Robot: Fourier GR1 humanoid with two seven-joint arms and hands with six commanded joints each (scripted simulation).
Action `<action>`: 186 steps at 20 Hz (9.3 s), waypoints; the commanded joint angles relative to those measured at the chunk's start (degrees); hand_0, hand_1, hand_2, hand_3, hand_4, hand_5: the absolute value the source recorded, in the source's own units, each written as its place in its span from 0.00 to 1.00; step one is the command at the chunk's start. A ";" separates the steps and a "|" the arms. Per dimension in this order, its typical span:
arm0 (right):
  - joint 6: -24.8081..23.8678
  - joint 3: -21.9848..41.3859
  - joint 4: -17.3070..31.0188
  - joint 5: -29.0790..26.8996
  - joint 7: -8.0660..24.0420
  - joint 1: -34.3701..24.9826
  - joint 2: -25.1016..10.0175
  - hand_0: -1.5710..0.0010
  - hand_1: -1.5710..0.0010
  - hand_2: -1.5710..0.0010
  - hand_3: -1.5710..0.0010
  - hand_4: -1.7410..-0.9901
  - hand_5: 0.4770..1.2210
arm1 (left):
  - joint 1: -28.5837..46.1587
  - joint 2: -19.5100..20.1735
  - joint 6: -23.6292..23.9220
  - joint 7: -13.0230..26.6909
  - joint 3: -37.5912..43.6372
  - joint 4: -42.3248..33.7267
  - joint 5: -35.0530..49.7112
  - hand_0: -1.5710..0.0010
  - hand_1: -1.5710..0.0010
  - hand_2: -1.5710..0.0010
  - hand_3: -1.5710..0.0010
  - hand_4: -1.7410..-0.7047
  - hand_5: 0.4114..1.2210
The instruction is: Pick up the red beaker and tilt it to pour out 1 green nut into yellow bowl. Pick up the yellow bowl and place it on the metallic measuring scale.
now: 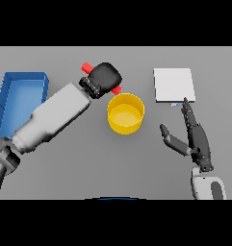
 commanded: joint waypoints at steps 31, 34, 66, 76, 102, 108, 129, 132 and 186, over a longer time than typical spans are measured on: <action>-0.71 0.54 0.27 0.77 -3.63 0.40 0.78 1.00 1.00 1.00 1.00 0.83 0.10 | -32.84 3.77 3.98 -13.15 -8.18 18.26 -20.09 0.00 0.00 0.00 0.00 0.02 1.00; -0.09 0.78 0.41 0.48 -4.50 -0.03 0.53 1.00 1.00 1.00 1.00 0.85 0.13 | -35.15 5.83 0.51 -6.74 4.30 25.54 -11.31 0.00 0.00 0.00 0.03 0.01 1.00; 1.57 1.30 2.12 0.68 -5.15 -1.08 -1.35 1.00 1.00 1.00 1.00 0.78 0.26 | 32.30 14.40 20.84 31.48 46.84 -15.98 41.48 0.07 0.14 0.19 0.16 0.36 0.45; 0.20 1.45 3.09 2.61 -5.68 -1.48 -1.48 1.00 1.00 1.00 1.00 0.78 0.25 | 33.29 17.05 11.20 31.96 43.51 -16.07 42.10 0.90 0.91 0.91 0.91 0.91 0.27; 18.79 26.93 21.72 37.29 -9.34 -35.62 -20.21 1.00 1.00 1.00 1.00 0.78 0.22 | 36.00 14.57 13.65 26.23 45.30 -20.55 45.11 1.00 1.00 1.00 1.00 0.90 0.35; 24.05 31.34 28.25 39.25 -9.18 -41.56 -17.54 1.00 1.00 1.00 1.00 0.77 0.26 | 35.62 15.47 12.99 26.13 45.68 -20.41 45.20 1.00 1.00 1.00 1.00 0.90 0.36; 27.09 34.42 35.04 39.35 -10.32 -46.04 -16.19 0.12 0.12 0.18 0.30 0.09 0.94 | 35.37 15.87 12.59 25.22 45.27 -19.21 44.36 1.00 1.00 1.00 1.00 0.92 0.37; 28.96 34.45 33.09 38.28 -9.04 -45.91 -16.68 0.06 0.06 0.14 0.25 0.05 0.97 | 35.43 15.57 12.46 24.94 45.17 -19.52 44.65 1.00 1.00 1.00 1.00 0.92 0.37; 18.77 17.98 58.27 33.12 -4.04 -54.43 -23.65 0.52 0.57 0.63 0.70 0.30 0.60 | 35.39 15.26 12.21 32.35 46.02 -23.31 46.92 1.00 1.00 1.00 1.00 0.87 0.44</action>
